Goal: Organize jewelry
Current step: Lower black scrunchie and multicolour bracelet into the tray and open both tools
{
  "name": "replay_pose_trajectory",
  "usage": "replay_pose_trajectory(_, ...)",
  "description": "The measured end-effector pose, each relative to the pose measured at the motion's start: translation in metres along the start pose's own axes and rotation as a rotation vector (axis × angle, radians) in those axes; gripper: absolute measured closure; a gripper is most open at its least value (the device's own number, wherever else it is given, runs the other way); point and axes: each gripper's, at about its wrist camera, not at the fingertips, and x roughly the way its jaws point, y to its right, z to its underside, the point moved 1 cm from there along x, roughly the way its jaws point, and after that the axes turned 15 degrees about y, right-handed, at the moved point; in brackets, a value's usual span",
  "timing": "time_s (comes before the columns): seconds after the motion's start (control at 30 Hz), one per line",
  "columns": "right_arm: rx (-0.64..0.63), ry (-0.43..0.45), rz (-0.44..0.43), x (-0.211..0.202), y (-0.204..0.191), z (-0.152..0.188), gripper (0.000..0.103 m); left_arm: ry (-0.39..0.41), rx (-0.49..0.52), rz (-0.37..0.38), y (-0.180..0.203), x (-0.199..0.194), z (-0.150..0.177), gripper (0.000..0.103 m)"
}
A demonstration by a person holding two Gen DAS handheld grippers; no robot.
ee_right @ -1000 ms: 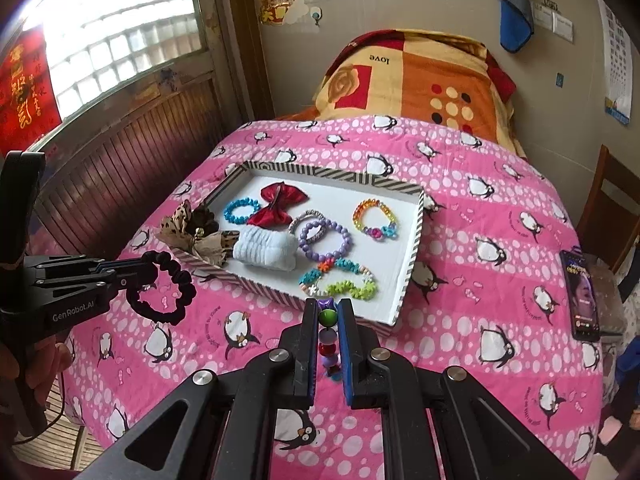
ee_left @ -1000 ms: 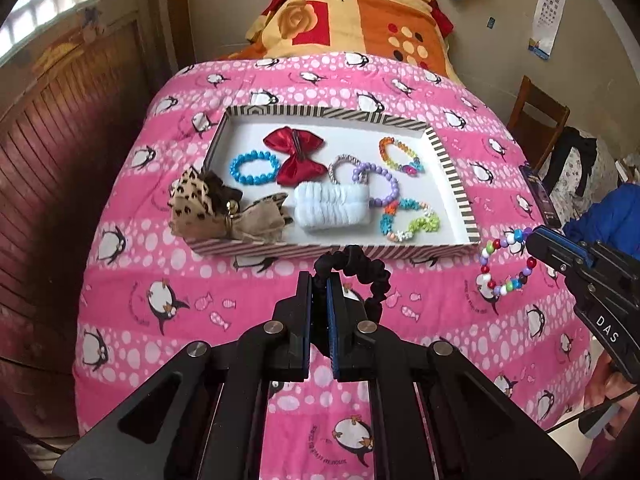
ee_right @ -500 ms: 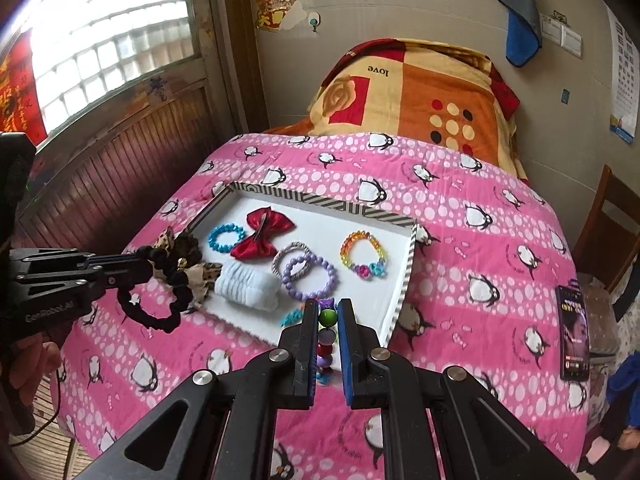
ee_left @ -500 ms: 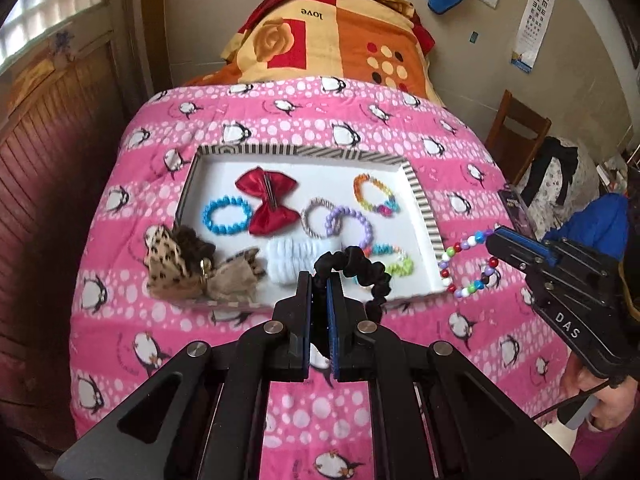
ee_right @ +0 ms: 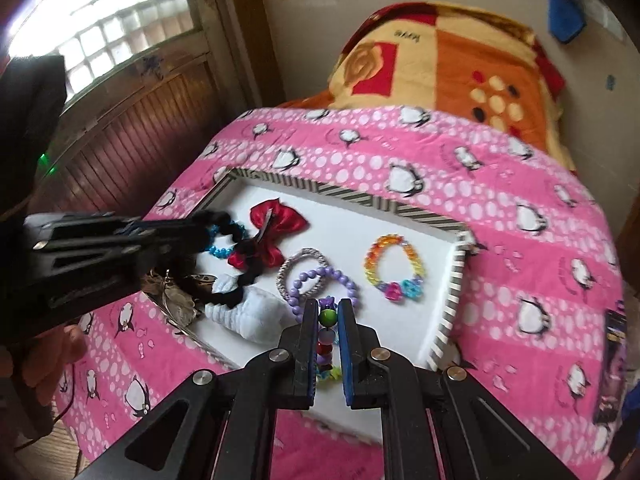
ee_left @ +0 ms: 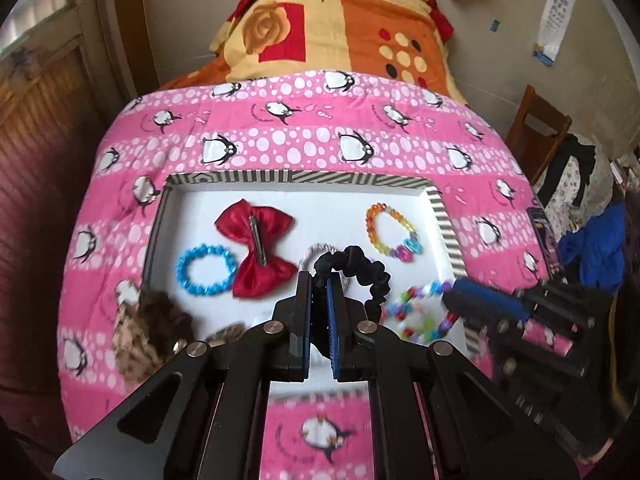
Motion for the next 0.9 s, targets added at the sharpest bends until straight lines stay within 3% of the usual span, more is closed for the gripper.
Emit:
replay_pose_trajectory(0.33,-0.028,-0.105,0.103,0.071,0.051,0.012,0.094,-0.096,0.036,-0.050,0.003,0.078,-0.013,0.097)
replay_pose_trajectory(0.7,-0.031,-0.097,0.155,0.080,0.058,0.019,0.093,-0.140,0.075,-0.099,0.003,0.122,-0.014,0.097)
replay_pose_trajectory(0.8,-0.013,-0.067,0.149,0.073,0.057,0.019,0.068,-0.136,0.078,-0.112,0.003,0.126,-0.013,0.097)
replay_pose_trajectory(0.9,0.008,-0.038,0.141,0.065,0.055,0.018,0.065,-0.130,0.063,-0.127,0.000,0.126,-0.014,0.095)
